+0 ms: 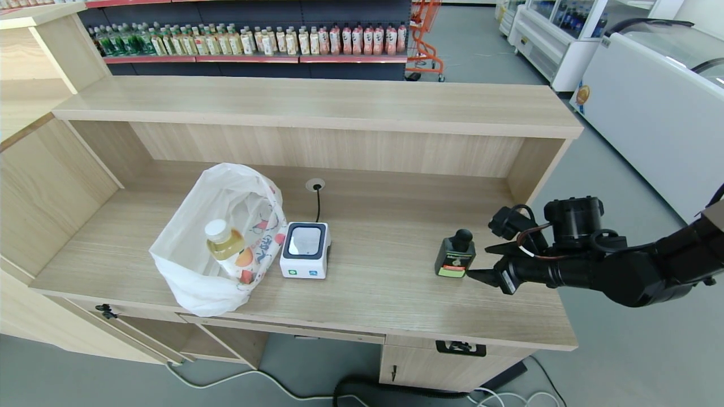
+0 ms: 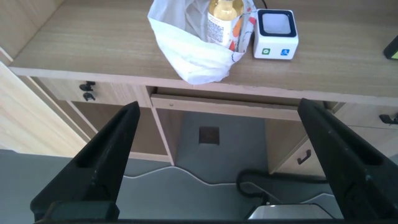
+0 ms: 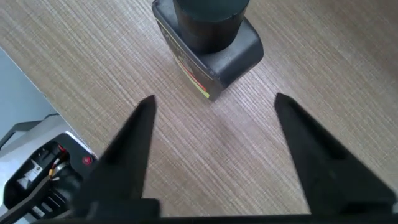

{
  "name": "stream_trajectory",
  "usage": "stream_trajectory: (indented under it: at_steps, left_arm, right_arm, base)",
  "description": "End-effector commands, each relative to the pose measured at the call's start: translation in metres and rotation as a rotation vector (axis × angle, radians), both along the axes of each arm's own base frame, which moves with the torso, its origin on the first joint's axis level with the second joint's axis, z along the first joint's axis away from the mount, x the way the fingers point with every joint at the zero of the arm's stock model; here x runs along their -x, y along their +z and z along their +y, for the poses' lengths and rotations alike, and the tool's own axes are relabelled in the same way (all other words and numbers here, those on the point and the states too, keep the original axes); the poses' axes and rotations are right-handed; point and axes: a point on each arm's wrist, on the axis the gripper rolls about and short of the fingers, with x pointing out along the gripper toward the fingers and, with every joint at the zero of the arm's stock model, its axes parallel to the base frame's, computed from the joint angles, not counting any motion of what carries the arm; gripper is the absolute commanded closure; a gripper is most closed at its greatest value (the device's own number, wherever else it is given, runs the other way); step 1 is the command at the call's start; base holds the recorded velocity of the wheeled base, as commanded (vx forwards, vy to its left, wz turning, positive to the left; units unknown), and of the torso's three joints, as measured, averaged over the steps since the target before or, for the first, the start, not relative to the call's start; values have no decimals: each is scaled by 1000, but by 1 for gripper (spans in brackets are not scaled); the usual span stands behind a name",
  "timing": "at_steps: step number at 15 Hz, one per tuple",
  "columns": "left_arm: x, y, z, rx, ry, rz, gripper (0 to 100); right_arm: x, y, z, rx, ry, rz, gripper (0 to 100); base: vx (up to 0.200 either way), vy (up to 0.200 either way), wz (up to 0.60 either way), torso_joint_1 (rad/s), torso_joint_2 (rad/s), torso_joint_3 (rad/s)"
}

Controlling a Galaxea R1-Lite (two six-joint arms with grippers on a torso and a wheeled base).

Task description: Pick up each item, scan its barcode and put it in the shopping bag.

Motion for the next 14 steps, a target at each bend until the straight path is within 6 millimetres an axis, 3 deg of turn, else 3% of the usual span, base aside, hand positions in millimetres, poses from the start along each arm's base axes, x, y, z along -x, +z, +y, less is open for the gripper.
stream_trajectory:
  at_steps: [1, 7, 14]
  left_arm:
    - [0, 0, 0, 0, 0, 0, 0]
    - [0, 0, 0, 0, 0, 0, 0]
    - [0, 0, 0, 0, 0, 0, 0]
  right_arm:
    - [1, 6, 0, 0, 1, -18, 0]
    - [-21, -11, 9, 51, 41, -33, 0]
    - [-48, -28, 49, 45, 123, -48, 0]
  base:
    - [0, 0, 0, 0, 0, 0]
    - [0, 0, 0, 0, 0, 0]
    - [0, 0, 0, 0, 0, 0]
